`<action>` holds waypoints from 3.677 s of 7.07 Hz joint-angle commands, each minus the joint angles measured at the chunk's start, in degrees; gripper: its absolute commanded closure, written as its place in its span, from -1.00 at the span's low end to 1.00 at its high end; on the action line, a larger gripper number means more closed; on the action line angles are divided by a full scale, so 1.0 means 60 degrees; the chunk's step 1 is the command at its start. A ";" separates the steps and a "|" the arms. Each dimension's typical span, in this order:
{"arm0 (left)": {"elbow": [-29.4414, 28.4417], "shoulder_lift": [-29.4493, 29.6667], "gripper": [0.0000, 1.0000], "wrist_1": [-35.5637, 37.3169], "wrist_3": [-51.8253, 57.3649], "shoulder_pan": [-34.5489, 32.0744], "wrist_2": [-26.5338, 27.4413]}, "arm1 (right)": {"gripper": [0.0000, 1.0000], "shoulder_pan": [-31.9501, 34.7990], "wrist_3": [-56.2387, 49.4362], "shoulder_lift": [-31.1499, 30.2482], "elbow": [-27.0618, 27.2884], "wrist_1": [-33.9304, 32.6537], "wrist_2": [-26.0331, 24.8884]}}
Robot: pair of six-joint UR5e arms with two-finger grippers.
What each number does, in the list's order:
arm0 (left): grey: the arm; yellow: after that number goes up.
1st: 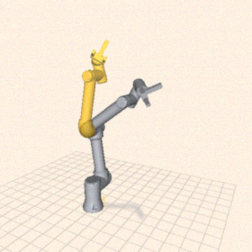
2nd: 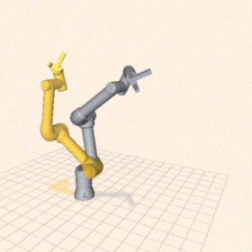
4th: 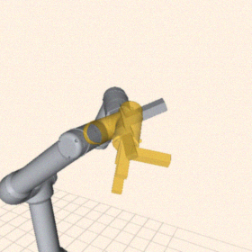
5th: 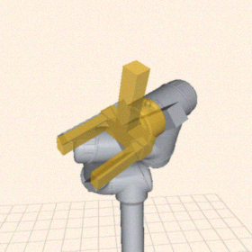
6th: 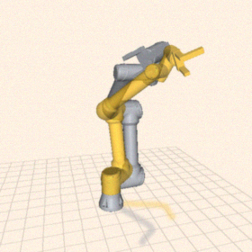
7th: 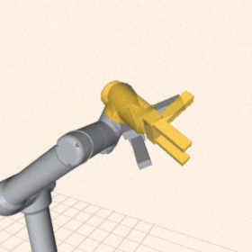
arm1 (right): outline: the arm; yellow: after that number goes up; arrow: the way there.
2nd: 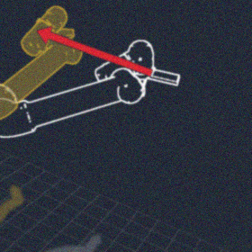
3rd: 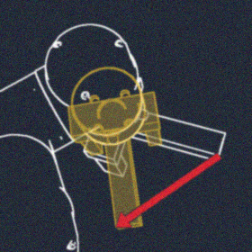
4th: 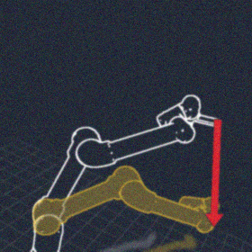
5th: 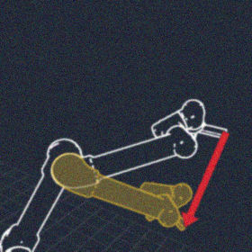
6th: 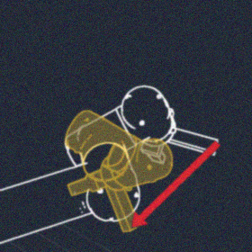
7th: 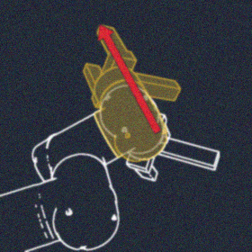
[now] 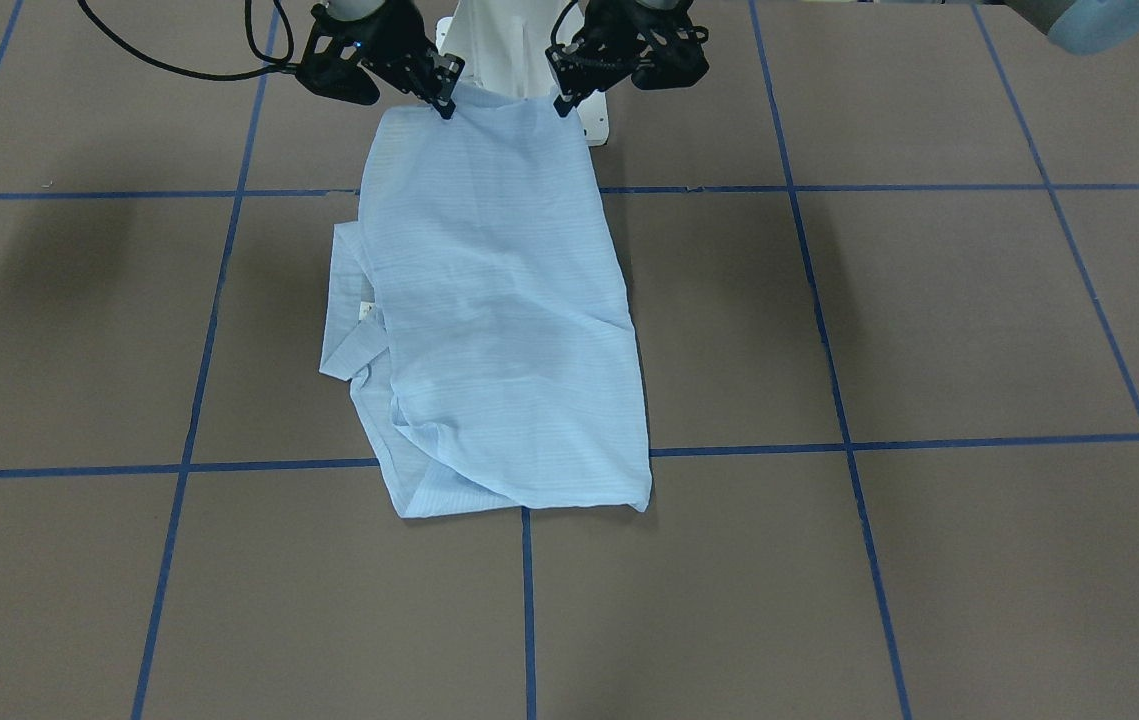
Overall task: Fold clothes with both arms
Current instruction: 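Grasp the near edge of the shirt with both grippers, then lift the near edge and fold it away from the robot with both grippers, then lay the folded edge down on the far side with both grippers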
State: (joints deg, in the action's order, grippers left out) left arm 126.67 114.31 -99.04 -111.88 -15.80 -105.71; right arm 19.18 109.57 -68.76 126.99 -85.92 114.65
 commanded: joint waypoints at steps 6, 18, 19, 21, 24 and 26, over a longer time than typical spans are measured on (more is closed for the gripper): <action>-0.0366 0.0444 1.00 0.0733 0.0538 -0.1333 -0.0209 | 1.00 0.1066 -0.1203 0.1615 -0.1752 -0.0007 -0.0487; -0.5606 0.1834 1.00 -0.3176 0.0849 -0.3226 -0.0224 | 1.00 0.2648 -0.1460 0.3564 -0.6396 0.0807 -0.0681; -0.6048 0.1880 1.00 -0.3586 0.0849 -0.3313 -0.0224 | 1.00 0.2648 -0.1460 0.3564 -0.6893 0.1234 -0.0681; -0.6432 0.1895 1.00 -0.3781 0.0863 -0.3533 -0.0224 | 1.00 0.2648 -0.1460 0.3564 -0.7117 0.1326 -0.0667; -0.6682 0.1968 1.00 -0.3854 0.1068 -0.3651 -0.0224 | 1.00 0.2750 -0.1474 0.3608 -0.7132 0.1341 -0.0666; -0.6887 0.2143 1.00 -0.3913 0.1084 -0.3651 -0.0224 | -0.98 0.2779 -0.1504 0.3608 -0.7132 0.1341 -0.0710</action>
State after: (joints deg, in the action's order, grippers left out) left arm 86.00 126.59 -122.39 -105.37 -37.66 -107.05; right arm 35.72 100.62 -47.14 84.21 -77.88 110.60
